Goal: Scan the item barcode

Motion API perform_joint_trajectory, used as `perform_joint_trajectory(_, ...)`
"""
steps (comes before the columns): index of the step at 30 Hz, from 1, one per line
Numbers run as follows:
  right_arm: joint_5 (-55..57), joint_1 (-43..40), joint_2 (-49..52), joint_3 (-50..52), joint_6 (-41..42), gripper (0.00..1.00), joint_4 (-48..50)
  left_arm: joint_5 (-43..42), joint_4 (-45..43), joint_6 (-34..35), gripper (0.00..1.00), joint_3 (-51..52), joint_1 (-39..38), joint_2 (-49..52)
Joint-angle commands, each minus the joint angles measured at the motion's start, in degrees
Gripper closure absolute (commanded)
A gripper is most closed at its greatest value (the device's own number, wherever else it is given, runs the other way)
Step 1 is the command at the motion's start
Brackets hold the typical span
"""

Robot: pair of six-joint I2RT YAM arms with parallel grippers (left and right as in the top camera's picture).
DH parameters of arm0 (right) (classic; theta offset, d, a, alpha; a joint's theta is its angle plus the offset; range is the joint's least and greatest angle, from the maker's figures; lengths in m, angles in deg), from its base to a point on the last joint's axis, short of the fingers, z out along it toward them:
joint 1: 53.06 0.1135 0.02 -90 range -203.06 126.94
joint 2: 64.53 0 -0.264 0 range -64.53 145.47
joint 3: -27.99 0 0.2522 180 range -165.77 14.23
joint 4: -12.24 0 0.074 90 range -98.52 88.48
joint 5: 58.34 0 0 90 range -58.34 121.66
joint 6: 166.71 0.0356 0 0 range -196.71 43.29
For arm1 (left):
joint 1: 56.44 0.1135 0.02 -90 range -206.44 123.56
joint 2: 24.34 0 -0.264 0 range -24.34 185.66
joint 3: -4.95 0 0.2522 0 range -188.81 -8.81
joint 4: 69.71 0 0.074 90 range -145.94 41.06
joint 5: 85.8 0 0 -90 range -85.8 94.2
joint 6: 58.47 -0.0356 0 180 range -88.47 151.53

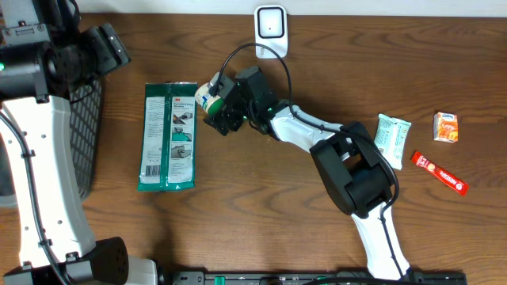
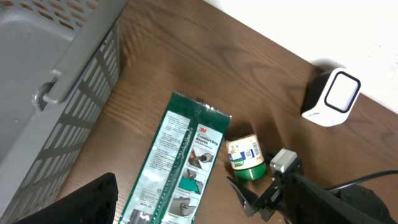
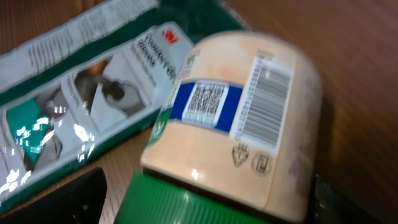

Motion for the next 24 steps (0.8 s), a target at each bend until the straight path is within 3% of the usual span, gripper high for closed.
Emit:
perform_joint_trajectory(1,0.50,0.17,0.04,-0.13,4.44,0.09,1.33,-0.35,0.15,-0.48,0.15,-0.31,0.20,0.15)
perform_joint_trajectory(8,3.98,0.57,0.17,-0.11,4.55,0.12,1.73,-0.35,0.15,-0.48,0.15,-0.31,0.20,0.15)
perform_joint_trajectory(13,3.91,0.57,0.17,-0.11,4.59,0.36,1.53,-0.35,0.15,-0.48,0.15,-0.31,0.20,0.15)
perform_joint_trajectory(15,3.91,0.48,0.13,-0.11,5.44,0.41,1.53,-0.35,0.15,-0.48,0.15,-0.31,0.20,0.15)
perform_joint_trajectory(24,-4.92,-1.14,-4.48,-0.11,5.97,0.43,-7.23,-0.35,0.17,-0.48,0.15,-0.31,0.20,0.15)
